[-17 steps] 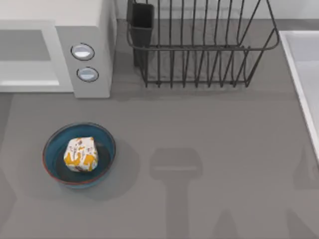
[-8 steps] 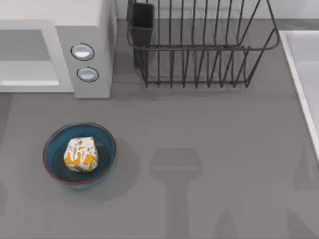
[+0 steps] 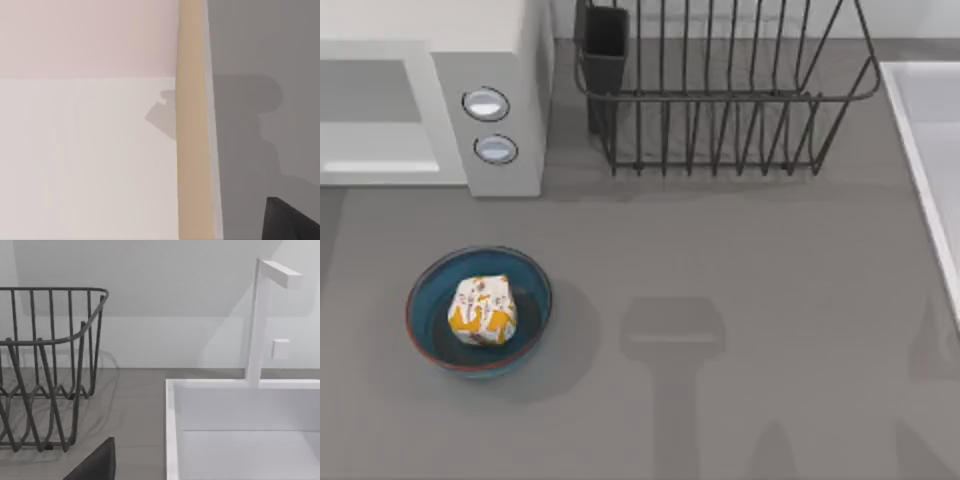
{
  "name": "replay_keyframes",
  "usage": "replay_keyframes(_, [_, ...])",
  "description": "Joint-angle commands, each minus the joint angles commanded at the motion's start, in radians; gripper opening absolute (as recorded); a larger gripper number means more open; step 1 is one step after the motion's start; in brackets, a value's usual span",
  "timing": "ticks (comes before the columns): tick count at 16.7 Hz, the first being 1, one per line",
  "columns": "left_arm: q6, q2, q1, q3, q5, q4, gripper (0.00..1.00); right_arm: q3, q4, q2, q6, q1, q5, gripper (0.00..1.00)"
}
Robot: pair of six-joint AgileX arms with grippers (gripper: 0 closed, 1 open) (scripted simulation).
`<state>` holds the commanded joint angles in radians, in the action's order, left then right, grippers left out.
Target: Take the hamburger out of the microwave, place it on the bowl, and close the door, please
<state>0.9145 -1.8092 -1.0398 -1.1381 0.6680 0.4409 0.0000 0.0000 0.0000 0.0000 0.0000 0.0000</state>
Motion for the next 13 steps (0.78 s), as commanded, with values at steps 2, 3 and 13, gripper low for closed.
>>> replay_keyframes(2, [0.001,-0.023,-0.002,0.047,0.001,-0.062,0.0,0.0,0.0,0.0,0.0,0.0,0.0,1.0])
replay_keyframes(3, [0.002,-0.03,-0.002,0.06,0.001,-0.077,0.0,0.0,0.0,0.0,0.0,0.0,0.0,1.0])
replay_keyframes(13, [-0.088,0.112,0.084,0.225,-0.04,-0.156,0.0,0.0,0.0,0.0,0.0,0.0,0.0,1.0])
